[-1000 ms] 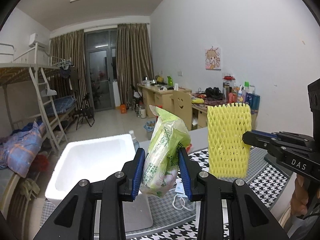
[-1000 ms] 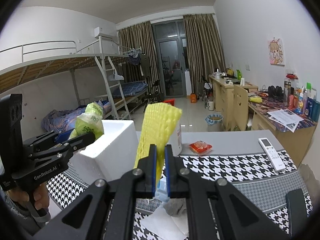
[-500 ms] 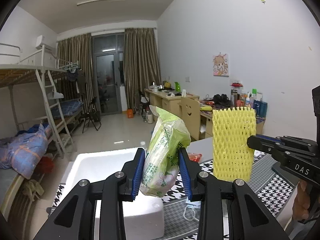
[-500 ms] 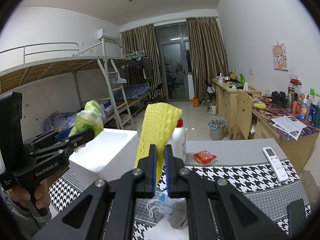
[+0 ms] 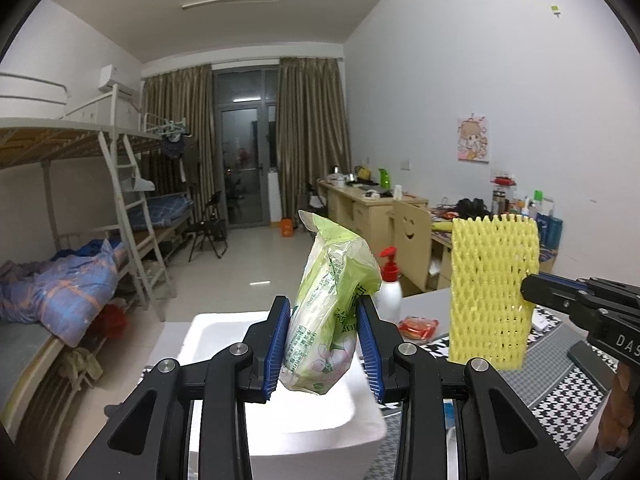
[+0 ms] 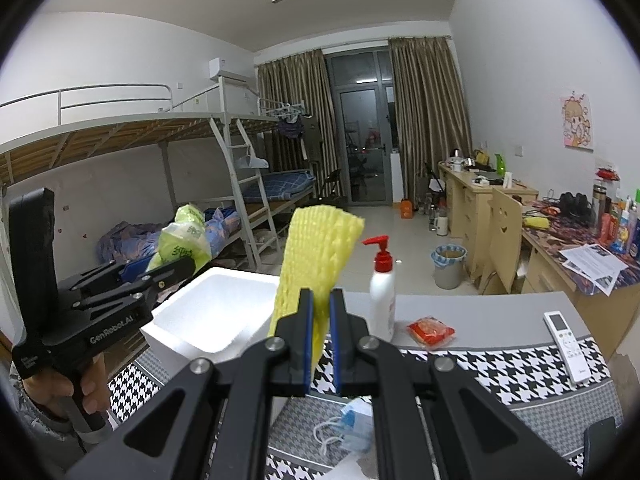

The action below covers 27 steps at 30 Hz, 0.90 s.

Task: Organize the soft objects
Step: 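Lift and carry the tissue pack and foam net over the white foam box, then open the left tool dropping the pack into the box while the right releases the net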

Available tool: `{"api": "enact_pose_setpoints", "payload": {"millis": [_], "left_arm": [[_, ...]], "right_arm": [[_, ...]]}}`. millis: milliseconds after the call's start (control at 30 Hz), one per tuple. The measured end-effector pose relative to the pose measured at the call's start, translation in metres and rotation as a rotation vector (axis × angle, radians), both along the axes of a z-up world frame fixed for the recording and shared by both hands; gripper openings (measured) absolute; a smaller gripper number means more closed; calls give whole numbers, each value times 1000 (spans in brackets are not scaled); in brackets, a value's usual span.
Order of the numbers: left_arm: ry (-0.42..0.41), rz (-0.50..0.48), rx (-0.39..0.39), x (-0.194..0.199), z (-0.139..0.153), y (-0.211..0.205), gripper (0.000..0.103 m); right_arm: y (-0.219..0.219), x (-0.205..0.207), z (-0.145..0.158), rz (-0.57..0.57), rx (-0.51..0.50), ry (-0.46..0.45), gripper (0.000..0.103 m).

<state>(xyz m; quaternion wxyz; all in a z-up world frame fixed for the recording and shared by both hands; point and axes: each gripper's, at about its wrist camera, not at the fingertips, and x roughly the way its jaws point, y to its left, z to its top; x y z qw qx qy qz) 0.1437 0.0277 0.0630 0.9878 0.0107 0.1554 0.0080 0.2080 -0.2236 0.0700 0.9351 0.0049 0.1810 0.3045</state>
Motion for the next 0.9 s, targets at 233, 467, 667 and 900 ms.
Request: {"api": "enact_pose_setpoints", "payload": {"millis": [233,467,667,900], "left_arm": [[7,60,6,6,0,10,36],[29,99,14,10,-6,17,36],[53,92,13,17,-13,21,40],[55,119,19,22,-20,32,78]], "right_arm": [[17,4,2,46,-6,2,10],[31,5,1,70,-11,13,10],[35,8,-2,61,-18,26,10],[45,9,-5,53,-36,39,10]]}}
